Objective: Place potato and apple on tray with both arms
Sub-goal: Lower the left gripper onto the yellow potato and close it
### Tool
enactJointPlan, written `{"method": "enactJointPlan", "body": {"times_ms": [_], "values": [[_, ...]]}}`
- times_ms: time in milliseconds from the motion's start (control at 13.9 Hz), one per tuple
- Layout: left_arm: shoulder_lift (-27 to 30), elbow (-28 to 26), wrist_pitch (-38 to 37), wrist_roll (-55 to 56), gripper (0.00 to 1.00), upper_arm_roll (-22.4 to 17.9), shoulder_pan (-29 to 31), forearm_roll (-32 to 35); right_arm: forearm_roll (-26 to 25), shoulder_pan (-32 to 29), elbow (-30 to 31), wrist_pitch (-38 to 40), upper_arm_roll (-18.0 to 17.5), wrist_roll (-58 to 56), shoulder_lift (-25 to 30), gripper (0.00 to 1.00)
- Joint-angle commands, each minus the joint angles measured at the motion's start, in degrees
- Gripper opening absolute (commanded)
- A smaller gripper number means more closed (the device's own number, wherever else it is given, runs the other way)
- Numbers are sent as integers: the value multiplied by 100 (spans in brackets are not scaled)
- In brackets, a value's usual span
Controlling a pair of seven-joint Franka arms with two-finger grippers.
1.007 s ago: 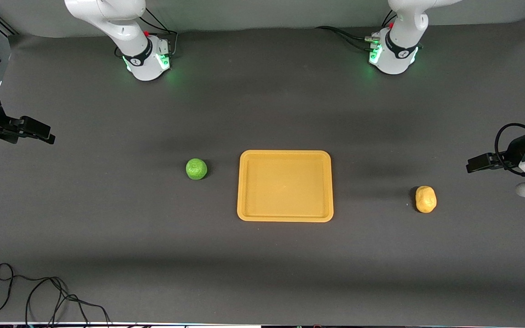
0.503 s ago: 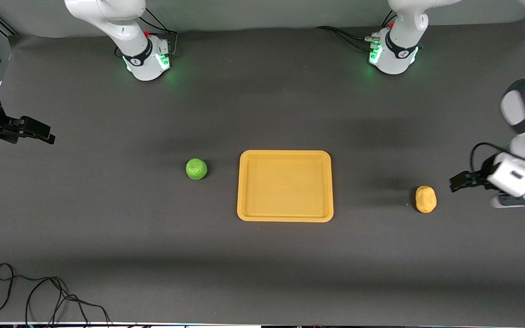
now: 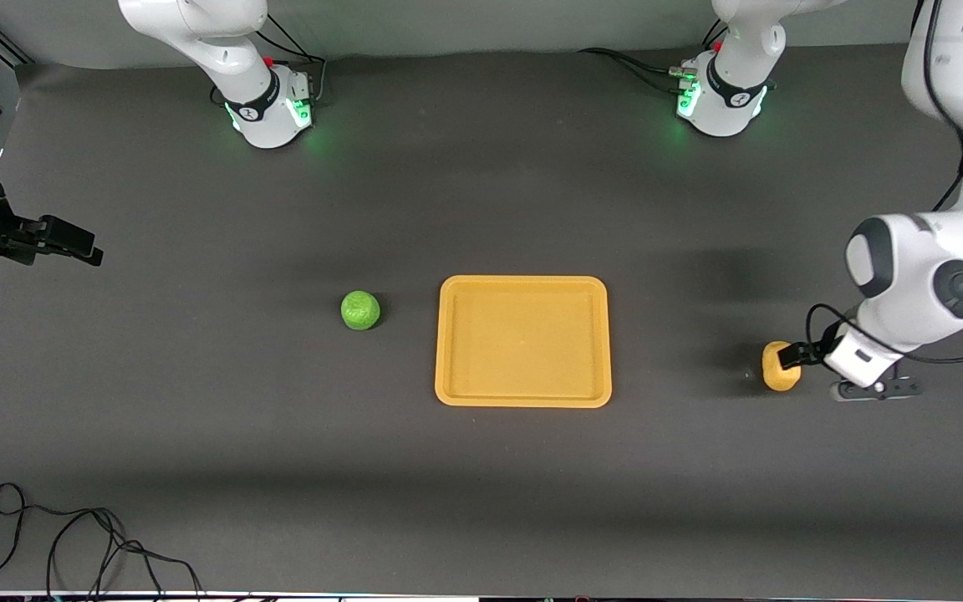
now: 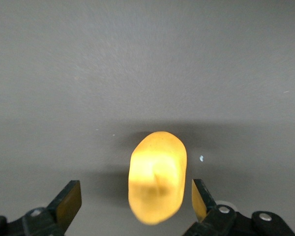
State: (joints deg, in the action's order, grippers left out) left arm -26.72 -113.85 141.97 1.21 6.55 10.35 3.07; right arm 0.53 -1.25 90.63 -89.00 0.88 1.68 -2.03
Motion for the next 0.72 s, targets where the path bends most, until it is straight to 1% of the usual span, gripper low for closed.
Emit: {"method": "enactJointPlan", "body": {"times_ms": [0,72,144,216,288,359,431,503,575,647], "values": [[-131,-58,120,-42,96,39,12,63,35,28,-54,-29,26,-53,-34,100],[-175,-58,94,-59,86,31,11,63,35,28,-45,-38,26,-53,-34,100],[-210,-58,68,-68,69,39,29,63,35,28,-54,-38,26,-53,-34,100],[-263,-58,68,-112,47,39,38,63,35,28,-54,-38,26,-53,-34,100],[-246,-50,59,-138,29,39,38,63,35,28,-45,-29,26,-62,-34,100],[-185,-50,24,-112,16,39,29,63,35,28,-54,-29,26,-62,-34,100],[-97,-41,6,-34,10,57,12,45,35,28,-45,-29,26,-62,-34,100],[-26,-6,6,19,10,74,-41,-42,35,28,-54,-29,26,-62,-34,100],[35,29,6,237,3,118,-120,-112,35,28,-45,-29,26,-62,-34,100],[71,90,6,605,0,232,-190,-131,35,19,-54,-29,26,-62,-34,100]]}}
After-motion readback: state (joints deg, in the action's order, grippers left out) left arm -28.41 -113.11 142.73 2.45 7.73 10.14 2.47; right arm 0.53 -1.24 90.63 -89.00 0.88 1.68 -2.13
